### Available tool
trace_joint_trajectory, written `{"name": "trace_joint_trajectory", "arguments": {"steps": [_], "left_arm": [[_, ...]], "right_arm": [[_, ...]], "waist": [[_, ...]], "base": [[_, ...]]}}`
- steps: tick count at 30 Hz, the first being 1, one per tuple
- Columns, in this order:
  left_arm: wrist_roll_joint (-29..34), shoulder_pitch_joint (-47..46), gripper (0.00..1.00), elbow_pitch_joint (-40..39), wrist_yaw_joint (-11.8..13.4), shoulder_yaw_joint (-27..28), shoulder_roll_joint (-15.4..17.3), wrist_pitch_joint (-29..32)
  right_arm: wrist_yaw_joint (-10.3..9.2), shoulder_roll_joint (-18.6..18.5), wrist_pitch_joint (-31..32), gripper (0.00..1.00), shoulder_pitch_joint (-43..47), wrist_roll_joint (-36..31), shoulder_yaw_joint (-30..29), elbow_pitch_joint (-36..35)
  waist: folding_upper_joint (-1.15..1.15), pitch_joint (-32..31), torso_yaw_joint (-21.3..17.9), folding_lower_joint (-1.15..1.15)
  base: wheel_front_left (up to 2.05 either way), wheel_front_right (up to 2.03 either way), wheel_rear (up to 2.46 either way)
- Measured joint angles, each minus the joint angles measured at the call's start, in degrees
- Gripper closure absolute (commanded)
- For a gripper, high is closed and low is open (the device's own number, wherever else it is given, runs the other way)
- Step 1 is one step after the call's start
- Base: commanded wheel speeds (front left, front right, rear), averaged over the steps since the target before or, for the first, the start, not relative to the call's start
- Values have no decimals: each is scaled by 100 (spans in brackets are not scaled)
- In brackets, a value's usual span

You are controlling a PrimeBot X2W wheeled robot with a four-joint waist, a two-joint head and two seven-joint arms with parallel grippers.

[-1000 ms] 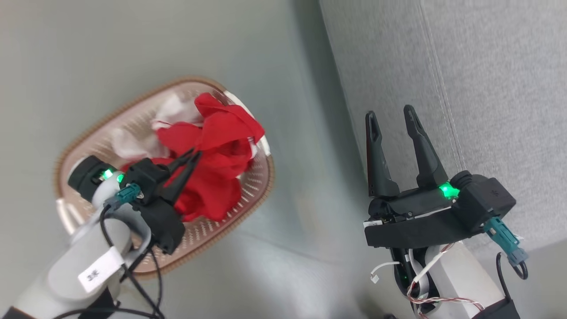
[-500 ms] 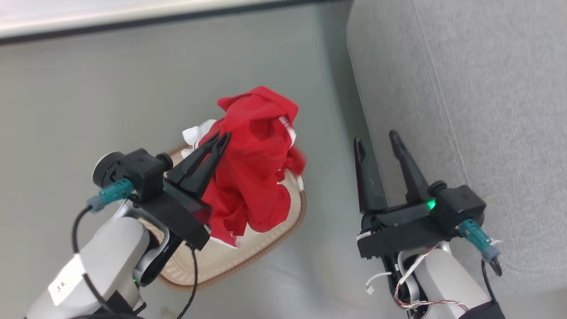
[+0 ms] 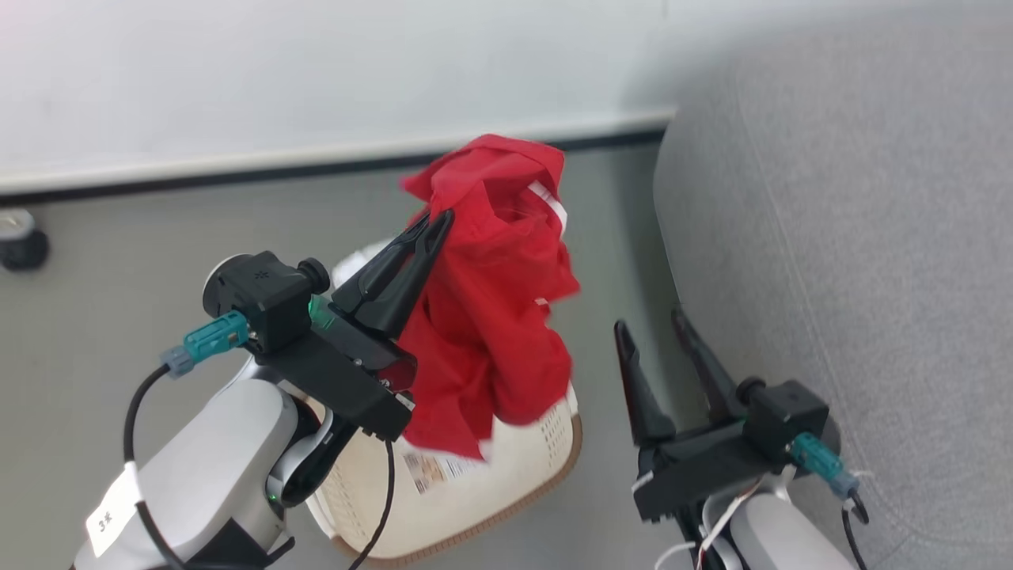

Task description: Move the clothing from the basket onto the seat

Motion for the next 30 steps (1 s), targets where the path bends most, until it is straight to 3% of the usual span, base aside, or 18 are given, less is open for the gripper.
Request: {"name": "trace_joint_trajectory", "arguments": {"steps": [11, 15, 30], "left_arm": [[1, 244, 100, -188, 151, -11, 0, 0], [2, 307, 100, -244, 202, -23, 0, 0], [3, 237, 100, -257, 250, -11, -76, 9]], "right_arm": [[382, -57, 0, 0, 160, 13, 204, 33], [588, -52, 0, 0, 165, 13, 370, 35], [1028, -51, 0, 0, 48, 21, 978, 160]], "waist": [[0, -543, 119, 1], [0, -598, 140, 1], [1, -643, 214, 2]], "base": [[0, 0, 0], [0, 0, 0], [0, 0, 0]]}}
